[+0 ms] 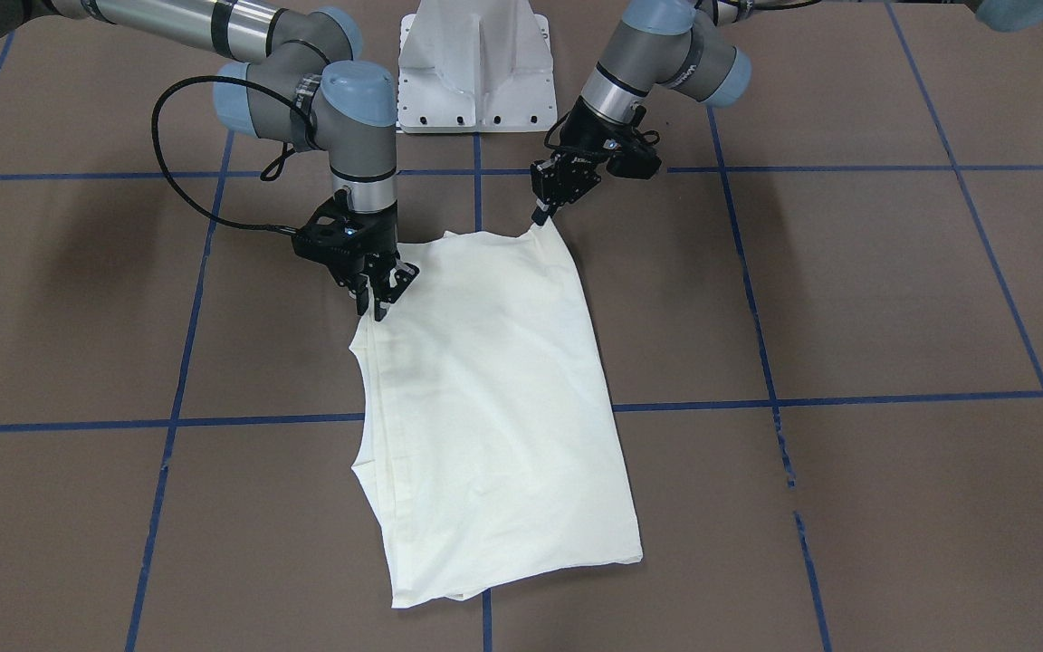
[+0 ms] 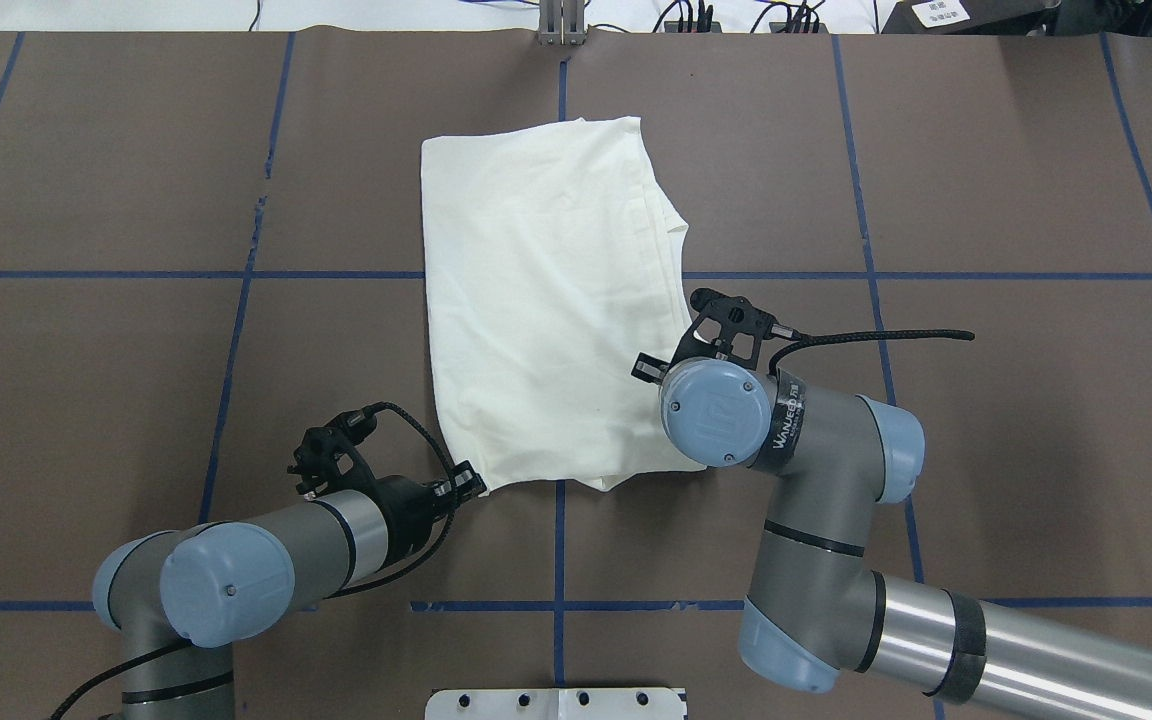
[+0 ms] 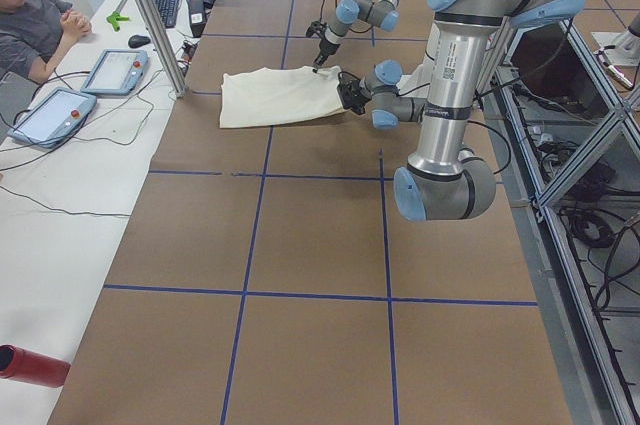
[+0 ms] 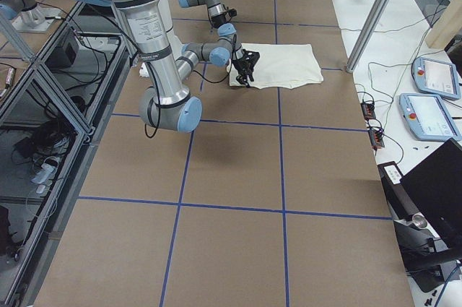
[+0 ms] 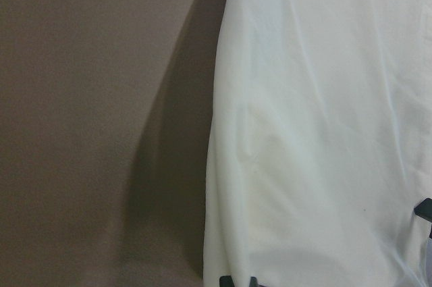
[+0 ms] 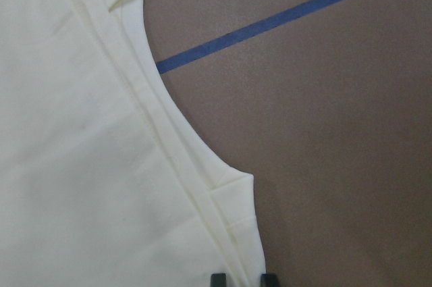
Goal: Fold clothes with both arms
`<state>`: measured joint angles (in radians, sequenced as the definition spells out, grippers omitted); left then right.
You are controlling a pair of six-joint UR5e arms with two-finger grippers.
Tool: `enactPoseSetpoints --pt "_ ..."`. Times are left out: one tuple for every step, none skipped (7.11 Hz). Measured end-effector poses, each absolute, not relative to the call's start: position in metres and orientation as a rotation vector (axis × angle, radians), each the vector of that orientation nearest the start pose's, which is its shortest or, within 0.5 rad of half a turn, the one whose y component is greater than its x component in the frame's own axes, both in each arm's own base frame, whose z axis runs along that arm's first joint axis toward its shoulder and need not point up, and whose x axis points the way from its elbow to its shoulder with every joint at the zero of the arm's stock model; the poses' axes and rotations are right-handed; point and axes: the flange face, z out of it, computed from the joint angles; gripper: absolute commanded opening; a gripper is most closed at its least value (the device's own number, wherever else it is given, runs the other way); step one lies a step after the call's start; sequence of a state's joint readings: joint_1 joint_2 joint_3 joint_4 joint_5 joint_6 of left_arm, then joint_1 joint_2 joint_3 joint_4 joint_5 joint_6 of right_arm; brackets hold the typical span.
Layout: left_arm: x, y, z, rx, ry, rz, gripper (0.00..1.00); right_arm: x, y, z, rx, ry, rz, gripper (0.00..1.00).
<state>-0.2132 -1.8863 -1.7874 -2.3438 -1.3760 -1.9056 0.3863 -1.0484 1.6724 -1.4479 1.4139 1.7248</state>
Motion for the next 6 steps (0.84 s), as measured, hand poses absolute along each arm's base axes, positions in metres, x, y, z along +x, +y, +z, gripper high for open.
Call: enactPoseSetpoints --pt "0.5443 -0.2740 0.2968 0.088 1.332 -0.593 0.00 -0.5659 -0.3891 0.3059 0.240 -0.734 0.572 0.29" --pt "0.5441 -0.2739 0.2967 0.088 1.332 -0.593 0.00 -0.5665 -0.3884 0.3057 0.242 -0.734 0.572 0.05" --pt "0.5441 -0.2739 0.2966 0.088 1.332 -0.594 0.00 -0.5665 -0.3882 0.3054 0.244 -0.734 0.572 0.00" --pt "0.5440 -0.2739 0.2960 0.088 1.333 -0.593 0.00 -0.5663 -0.3881 0.3048 0.247 -0.736 0.573 0.00" --pt "0.5437 -0.2738 0.2951 0.088 1.335 -0.593 0.00 -0.5664 -0.3880 0.3036 0.260 -0.737 0.576 0.00" --pt "0.5432 -0.2736 0.2941 0.089 1.337 -0.590 0.00 -0.5660 -0.3880 0.3016 0.281 -0.738 0.579 0.00"
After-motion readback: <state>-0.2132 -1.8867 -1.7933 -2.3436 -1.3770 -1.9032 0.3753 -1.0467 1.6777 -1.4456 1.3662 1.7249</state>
